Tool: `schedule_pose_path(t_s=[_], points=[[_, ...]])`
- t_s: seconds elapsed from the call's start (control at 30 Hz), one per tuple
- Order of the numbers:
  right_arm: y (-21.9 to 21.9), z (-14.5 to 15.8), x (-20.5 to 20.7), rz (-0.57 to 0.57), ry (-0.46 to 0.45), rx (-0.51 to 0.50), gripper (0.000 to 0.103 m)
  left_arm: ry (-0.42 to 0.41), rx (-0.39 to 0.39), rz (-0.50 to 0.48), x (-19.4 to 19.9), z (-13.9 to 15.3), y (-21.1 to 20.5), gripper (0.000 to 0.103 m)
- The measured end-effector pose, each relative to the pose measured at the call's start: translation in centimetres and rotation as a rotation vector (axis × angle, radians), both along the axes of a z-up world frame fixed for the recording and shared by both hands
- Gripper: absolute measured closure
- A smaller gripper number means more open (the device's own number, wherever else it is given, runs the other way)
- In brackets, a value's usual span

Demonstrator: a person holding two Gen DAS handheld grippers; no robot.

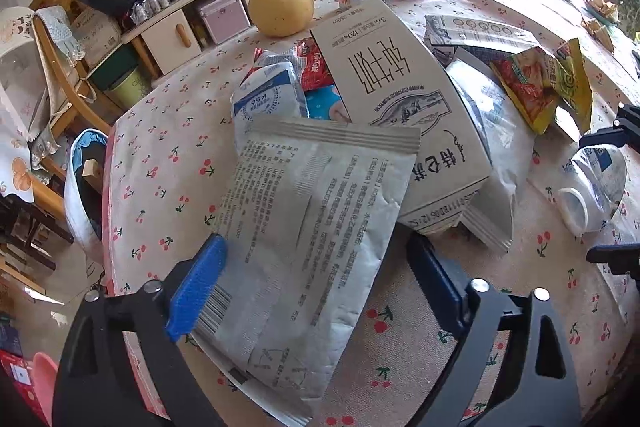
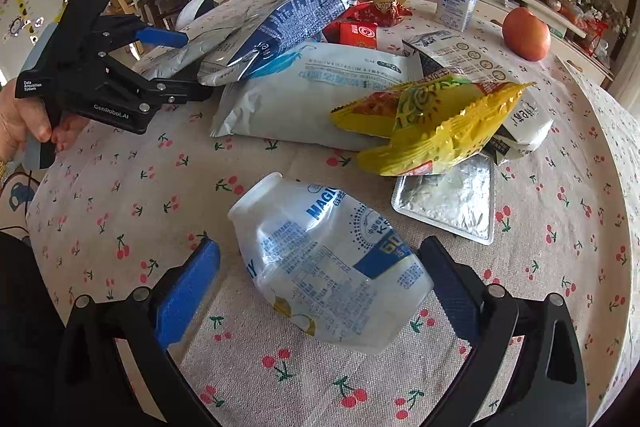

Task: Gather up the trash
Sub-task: 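Close the left tool on the white paper bag while the right tool grasps the crushed bottle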

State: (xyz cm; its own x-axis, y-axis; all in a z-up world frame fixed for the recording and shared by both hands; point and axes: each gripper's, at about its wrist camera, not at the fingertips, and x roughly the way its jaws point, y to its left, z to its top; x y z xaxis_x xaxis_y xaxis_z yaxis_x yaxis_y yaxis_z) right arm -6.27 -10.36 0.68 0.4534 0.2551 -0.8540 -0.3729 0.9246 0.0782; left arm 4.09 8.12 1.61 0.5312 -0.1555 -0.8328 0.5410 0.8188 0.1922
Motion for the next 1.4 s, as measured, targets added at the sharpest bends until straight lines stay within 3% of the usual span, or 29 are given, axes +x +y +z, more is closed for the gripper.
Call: schedule_pose_path(t_s=[0.17,0.3,0.4,0.53,0.6,0.9,0.93,1.0,1.23,1.27,1.3,1.33,1.37,1.4], points=[[-0.4,0.1,0.1,-0.001,0.003,-0.002,0.008,0.021,-0.146,0.117,0.0,1.6,1.9,0.043],[-0.7,0.4,-0.1,0.001,-0.011,-0.014,0.027,0.012,-0.17,0.148,-0.8,2.2,1.9,0.056],[-0.8,0.4,-0.2,0.003,-0.02,-0.018,0.037,0.019,-0.194,0.189,-1.2,2.4,1.9,0.06],[-0.7,0.4,-0.5,0.007,-0.029,-0.026,0.042,0.012,-0.229,0.236,-2.0,2.9,2.1,0.066],[-0.7,0.5,-0.7,0.011,-0.036,-0.029,0.054,0.007,-0.257,0.264,-2.5,3.4,2.3,0.072],[-0.6,1.2,-1.4,0.012,-0.059,-0.017,0.058,-0.029,-0.319,0.36,-5.7,4.7,2.7,0.081],[-0.7,1.3,-1.4,0.011,-0.061,-0.012,0.061,-0.035,-0.327,0.37,-6.1,4.9,2.7,0.081],[-0.8,1.4,-1.5,0.007,-0.062,-0.01,0.096,-0.045,-0.354,0.391,-7.0,5.3,2.9,0.083],[-0.7,1.3,-2.2,0.004,-0.062,-0.023,0.094,-0.072,-0.404,0.436,-8.8,6.2,3.2,0.087],[-0.6,1.4,-2.3,0.003,-0.069,-0.026,0.087,-0.077,-0.417,0.439,-9.0,6.4,3.3,0.088],[-0.6,1.5,-2.3,0.001,-0.076,-0.023,0.065,-0.082,-0.434,0.439,-9.3,6.7,3.5,0.089],[-0.5,1.6,-2.3,-0.005,-0.088,-0.024,0.052,-0.084,-0.449,0.44,-9.5,6.8,3.6,0.089],[-0.4,1.7,-2.4,-0.01,-0.104,-0.026,0.032,-0.085,-0.465,0.442,-9.6,7.0,3.8,0.09],[-0.3,1.8,-2.4,-0.007,-0.115,-0.024,0.03,-0.085,-0.484,0.448,-9.6,7.2,4.1,0.091]])
